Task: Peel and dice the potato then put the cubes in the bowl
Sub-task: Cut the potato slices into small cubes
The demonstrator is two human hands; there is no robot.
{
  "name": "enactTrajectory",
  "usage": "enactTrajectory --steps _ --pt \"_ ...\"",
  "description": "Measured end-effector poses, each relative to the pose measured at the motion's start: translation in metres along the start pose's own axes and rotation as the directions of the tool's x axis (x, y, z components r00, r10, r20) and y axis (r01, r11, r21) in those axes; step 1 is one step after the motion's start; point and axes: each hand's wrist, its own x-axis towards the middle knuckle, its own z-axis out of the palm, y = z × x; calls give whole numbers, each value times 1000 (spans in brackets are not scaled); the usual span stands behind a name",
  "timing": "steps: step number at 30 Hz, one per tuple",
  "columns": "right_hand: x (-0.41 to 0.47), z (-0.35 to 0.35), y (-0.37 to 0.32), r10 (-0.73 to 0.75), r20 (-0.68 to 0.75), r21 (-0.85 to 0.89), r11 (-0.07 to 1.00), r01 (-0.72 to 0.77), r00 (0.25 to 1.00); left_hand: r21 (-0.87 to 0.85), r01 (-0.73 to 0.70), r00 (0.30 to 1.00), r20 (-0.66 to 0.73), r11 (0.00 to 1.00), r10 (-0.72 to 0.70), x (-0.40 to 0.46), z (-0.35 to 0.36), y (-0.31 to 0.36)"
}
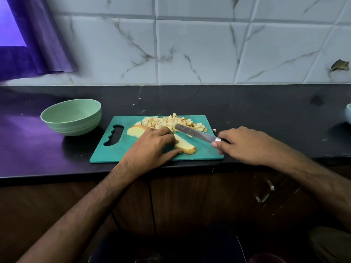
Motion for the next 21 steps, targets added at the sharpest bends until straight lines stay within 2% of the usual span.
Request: enactTrajectory --steps 11,21 --pt "-3 -12 -26 20 29 -202 979 -13 999 -108 64 994 -81 992 -73 1 1 2" --pt "10 -28 -47 -32 123 -281 957 65 992 -65 71 993 -87 995 -76 2 1 6"
